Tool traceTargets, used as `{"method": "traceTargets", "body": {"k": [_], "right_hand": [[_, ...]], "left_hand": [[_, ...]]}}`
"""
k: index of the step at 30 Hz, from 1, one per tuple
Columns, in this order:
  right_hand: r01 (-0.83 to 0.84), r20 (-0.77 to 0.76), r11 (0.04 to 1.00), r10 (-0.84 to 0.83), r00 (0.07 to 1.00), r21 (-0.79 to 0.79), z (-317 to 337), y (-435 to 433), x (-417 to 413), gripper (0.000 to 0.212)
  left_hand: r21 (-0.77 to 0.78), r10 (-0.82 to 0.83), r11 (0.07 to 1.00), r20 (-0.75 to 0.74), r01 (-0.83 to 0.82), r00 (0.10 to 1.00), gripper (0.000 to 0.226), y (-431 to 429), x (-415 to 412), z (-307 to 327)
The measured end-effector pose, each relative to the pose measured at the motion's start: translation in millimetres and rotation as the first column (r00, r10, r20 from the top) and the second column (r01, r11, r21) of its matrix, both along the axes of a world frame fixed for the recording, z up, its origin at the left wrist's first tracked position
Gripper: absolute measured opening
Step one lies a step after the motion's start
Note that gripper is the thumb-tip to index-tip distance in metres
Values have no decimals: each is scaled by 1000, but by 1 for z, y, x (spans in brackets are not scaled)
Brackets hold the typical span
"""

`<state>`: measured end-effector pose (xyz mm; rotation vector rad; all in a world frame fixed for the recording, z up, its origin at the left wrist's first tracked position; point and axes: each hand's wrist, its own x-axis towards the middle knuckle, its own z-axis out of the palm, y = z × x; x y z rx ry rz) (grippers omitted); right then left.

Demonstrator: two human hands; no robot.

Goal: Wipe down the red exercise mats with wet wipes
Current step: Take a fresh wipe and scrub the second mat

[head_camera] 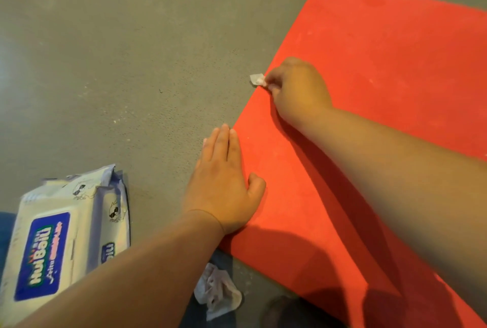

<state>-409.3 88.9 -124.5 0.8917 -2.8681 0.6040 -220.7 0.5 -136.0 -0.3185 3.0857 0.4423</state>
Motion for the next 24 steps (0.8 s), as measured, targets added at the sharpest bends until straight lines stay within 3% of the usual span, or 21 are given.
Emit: {"method": "traceTargets", "body": {"k": [4,6,8,11,13,16,19,21,24], "right_hand": [[-287,-18,952,287,958,-104,-4,27,79,23],[-397,10,917,397,918,-34,0,40,83,24],[-275,-52,960,277,959,47,0,43,50,24],[165,-48,986,-164,985,19,1,43,-10,25],[239,-10,971,-239,971,-1,0,34,-2,25],[-50,7,995,51,999,-82,-6,31,68,20],[-322,41,943,326,945,-83,1,55,102,16],[-188,9,982,188,982,-19,3,74,69,18],[207,-57,978,-205,977,37,2,109,9,24]], "left_hand": [[1,-10,1000,-12,10,1000,91,0,-1,-1],[-1,-12,1000,-16,12,1000,91,0,-1,-1],[-12,-9,1000,-17,9,1000,92,0,-1,-1],[-26,3,1000,-9,-3,1000,94,1,0,0],[-27,1,1000,-4,-1,1000,94,0,-1,0],[-24,5,1000,-6,-5,1000,94,0,-2,-1],[-23,7,1000,-4,-7,1000,89,1,-1,-1],[-9,25,1000,1,-25,1000,87,1,0,-2],[-17,21,1000,-9,-21,1000,85,1,-1,-2]]}}
